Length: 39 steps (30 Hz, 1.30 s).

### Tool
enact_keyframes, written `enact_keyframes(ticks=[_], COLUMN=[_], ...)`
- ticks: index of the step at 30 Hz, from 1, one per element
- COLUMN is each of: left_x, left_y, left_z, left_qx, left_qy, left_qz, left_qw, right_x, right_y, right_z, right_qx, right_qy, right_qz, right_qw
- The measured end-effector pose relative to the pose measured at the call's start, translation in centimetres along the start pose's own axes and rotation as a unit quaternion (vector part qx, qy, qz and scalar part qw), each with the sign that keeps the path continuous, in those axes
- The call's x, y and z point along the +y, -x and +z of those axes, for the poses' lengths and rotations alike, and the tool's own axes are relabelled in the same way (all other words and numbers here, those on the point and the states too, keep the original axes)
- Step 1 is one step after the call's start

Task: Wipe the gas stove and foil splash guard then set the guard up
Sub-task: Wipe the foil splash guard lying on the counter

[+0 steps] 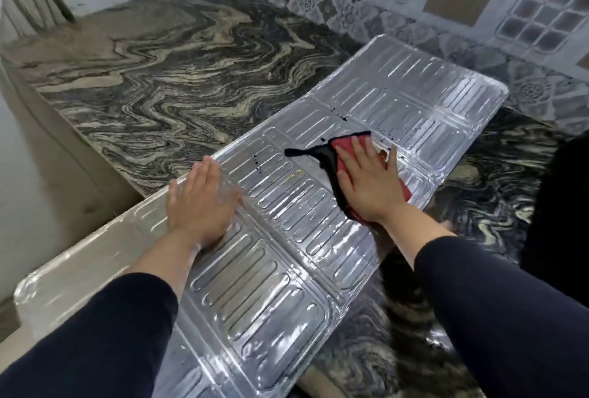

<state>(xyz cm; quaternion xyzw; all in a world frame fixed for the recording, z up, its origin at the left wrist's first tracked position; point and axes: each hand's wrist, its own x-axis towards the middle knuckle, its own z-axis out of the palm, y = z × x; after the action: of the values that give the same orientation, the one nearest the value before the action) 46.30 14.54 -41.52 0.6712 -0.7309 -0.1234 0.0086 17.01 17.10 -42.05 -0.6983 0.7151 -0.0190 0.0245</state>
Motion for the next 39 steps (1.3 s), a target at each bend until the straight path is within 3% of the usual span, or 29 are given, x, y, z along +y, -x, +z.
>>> enact_keyframes(ticks=[2, 6, 11, 14, 18, 28, 33, 39], left_x=[-0.2, -0.6, -0.9, -1.0, -1.1, -0.8, -0.7, -0.4], left_y=[-0.3, -0.3, -0.5, -0.4, -0.4, -0.6, -0.6, -0.3], left_z=[-0.3, 1.0, 1.1, 1.2, 1.1, 1.3, 1.5, 1.2], left_qx=[0.033, 0.061, 0.058, 0.057, 0.068, 0.068, 0.072, 0.071], left_qy=[0.028, -0.021, -0.027, -0.021, -0.021, -0.038, -0.039, -0.032], left_qz=[-0.035, -0.043, -0.037, -0.032, -0.031, -0.037, -0.038, -0.041], left_qw=[0.998, 0.997, 0.997, 0.998, 0.997, 0.996, 0.996, 0.996], right_x=[-0.6, -2.0, -11.1, -15.2, -15.8, -2.5, -5.8, -13.0], right_y=[1.1, 2.6, 4.9, 2.2, -2.5, -11.3, -10.6, -1.2], right_z=[0.2, -0.2, 0.6, 1.0, 0.8, 0.3, 0.0, 0.6], right_qx=[0.005, 0.006, -0.005, -0.018, -0.017, -0.003, -0.019, 0.009], right_qy=[0.004, 0.004, -0.064, -0.082, -0.065, -0.018, -0.011, -0.062], right_qz=[-0.013, -0.017, -0.130, -0.143, -0.175, -0.004, 0.088, -0.091], right_qw=[1.000, 1.000, 0.989, 0.986, 0.982, 1.000, 0.996, 0.994])
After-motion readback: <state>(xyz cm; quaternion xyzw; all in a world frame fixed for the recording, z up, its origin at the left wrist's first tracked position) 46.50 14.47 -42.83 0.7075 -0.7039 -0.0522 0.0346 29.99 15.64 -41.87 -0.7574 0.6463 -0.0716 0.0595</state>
